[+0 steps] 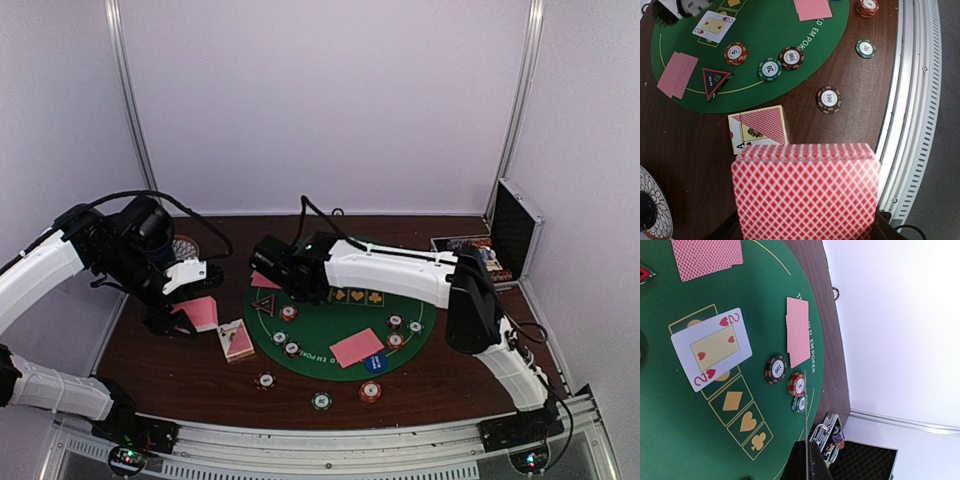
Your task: Distribute texas hold em gaming equipment
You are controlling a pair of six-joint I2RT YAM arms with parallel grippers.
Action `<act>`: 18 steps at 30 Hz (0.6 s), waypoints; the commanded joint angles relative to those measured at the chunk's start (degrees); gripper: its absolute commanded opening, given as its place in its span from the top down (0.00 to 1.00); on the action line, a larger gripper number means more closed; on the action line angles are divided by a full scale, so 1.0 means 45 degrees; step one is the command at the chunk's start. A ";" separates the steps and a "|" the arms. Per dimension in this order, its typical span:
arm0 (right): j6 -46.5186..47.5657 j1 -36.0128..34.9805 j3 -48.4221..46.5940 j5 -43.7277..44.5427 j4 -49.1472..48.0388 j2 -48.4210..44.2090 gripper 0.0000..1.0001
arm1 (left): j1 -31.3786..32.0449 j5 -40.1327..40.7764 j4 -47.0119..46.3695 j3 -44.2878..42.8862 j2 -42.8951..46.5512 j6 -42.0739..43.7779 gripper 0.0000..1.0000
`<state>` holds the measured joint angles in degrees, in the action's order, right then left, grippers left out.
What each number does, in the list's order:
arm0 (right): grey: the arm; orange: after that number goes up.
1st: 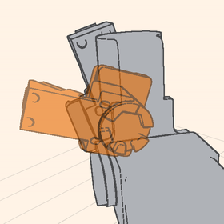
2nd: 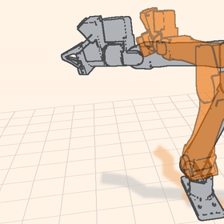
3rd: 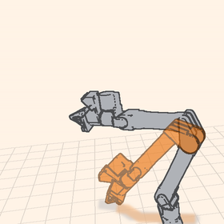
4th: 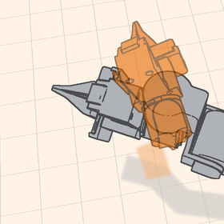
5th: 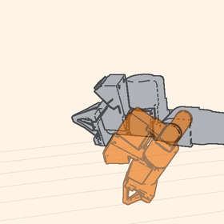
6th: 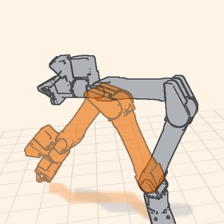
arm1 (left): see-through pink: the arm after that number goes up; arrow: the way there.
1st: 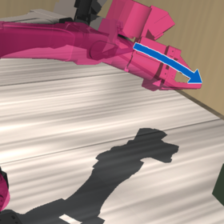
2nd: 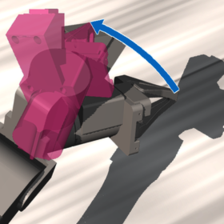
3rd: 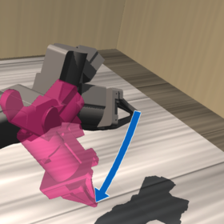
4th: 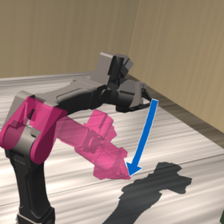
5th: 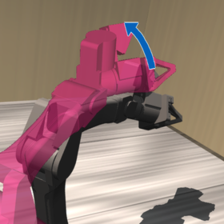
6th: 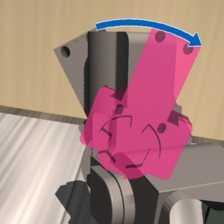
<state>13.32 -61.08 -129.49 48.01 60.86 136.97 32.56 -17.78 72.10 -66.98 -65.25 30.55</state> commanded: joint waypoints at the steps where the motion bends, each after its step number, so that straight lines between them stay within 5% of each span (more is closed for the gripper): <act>1: 0.2904 0.0038 0.0293 0.2278 -0.2852 0.0902 1.00 | -0.0067 -0.0165 -0.0148 -0.0106 0.0182 0.0109 1.00; 18: 0.1869 0.0719 0.0206 -0.0277 -0.2937 0.1926 0.91 | -0.0067 -0.0130 -0.0170 0.0031 0.0222 0.0145 1.00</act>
<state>24.08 -58.54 -128.44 50.00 48.16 144.70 32.56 -17.76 72.10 -66.96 -65.12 30.55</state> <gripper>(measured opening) 0.093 0.675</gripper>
